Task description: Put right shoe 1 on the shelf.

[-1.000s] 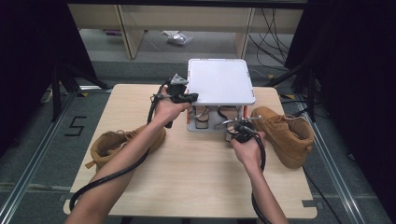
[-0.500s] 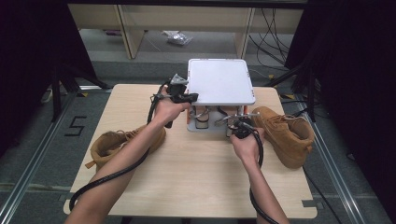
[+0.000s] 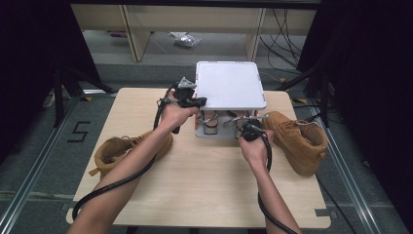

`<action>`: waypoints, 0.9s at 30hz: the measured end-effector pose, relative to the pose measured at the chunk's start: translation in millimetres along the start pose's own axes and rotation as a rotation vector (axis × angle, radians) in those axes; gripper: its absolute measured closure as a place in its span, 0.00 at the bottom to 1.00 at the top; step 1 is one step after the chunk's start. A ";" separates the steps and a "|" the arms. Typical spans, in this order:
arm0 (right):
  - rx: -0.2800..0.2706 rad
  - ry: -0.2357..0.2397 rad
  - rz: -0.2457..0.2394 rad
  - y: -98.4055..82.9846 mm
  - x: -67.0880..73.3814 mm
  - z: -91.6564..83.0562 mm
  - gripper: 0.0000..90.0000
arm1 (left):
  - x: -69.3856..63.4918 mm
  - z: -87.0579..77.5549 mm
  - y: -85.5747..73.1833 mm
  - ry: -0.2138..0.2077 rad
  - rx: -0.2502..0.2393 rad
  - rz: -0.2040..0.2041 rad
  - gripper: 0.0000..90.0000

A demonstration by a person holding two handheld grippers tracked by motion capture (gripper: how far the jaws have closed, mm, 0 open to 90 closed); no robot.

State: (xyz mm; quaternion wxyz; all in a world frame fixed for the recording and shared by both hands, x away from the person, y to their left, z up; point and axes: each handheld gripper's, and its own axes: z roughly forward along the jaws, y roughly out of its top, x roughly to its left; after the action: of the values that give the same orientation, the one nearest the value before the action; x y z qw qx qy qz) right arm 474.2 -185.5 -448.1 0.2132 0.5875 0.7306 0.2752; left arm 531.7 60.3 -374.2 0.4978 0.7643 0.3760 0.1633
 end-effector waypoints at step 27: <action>-0.076 -0.032 -0.033 3.7 5.2 23.9 1.00 | -0.1 -0.1 0.4 0.002 0.004 0.004 1.00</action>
State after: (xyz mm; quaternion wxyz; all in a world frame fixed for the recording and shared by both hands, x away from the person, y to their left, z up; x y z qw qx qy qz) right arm 491.0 -176.2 -463.7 0.2514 0.5711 0.7257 0.2898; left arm 531.7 60.2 -373.8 0.4956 0.7660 0.3750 0.1642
